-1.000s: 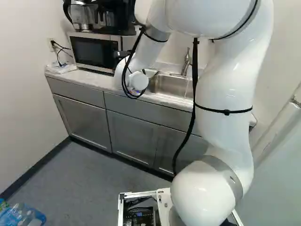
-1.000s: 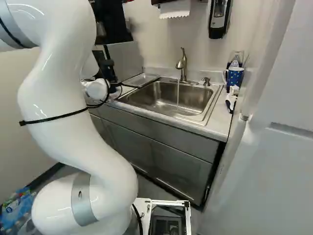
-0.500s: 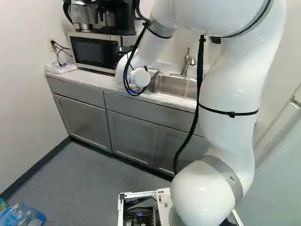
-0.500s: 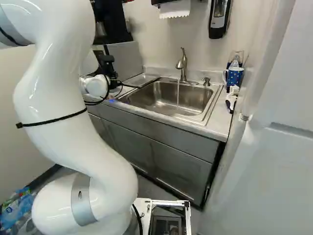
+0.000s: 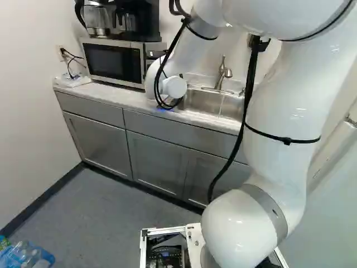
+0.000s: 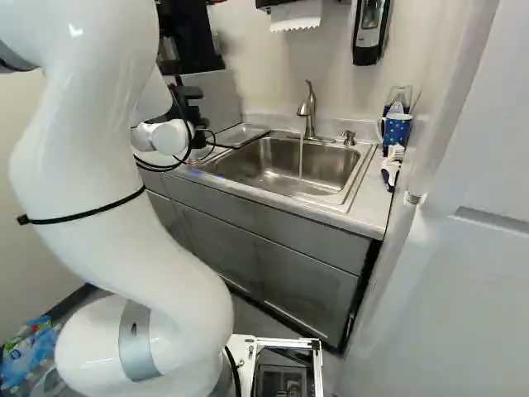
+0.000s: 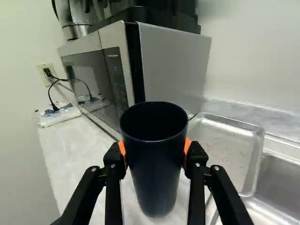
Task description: Rinse the cup and place it in the tray
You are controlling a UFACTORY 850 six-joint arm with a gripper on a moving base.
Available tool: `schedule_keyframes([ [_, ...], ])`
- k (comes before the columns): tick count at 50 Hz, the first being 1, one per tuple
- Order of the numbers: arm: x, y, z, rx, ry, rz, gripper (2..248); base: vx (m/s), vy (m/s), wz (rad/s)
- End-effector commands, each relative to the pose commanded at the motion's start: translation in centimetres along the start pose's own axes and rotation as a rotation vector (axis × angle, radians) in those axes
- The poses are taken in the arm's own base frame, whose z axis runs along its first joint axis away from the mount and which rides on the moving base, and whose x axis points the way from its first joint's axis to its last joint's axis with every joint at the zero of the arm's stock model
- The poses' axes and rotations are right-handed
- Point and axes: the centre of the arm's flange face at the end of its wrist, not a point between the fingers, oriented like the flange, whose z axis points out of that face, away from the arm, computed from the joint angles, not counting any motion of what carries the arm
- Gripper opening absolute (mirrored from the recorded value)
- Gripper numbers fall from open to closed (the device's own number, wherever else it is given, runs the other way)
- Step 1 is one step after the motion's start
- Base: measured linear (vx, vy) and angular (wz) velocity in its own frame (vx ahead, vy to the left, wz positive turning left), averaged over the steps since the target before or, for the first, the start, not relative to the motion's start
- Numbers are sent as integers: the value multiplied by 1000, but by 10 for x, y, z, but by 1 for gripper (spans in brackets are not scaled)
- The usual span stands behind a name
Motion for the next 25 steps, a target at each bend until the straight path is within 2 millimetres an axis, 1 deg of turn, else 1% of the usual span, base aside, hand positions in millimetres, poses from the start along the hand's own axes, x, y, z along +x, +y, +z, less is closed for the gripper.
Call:
schedule_keyframes([
  [25, 22, 35, -18, -65, 7, 10, 125, 0, 0, 0],
])
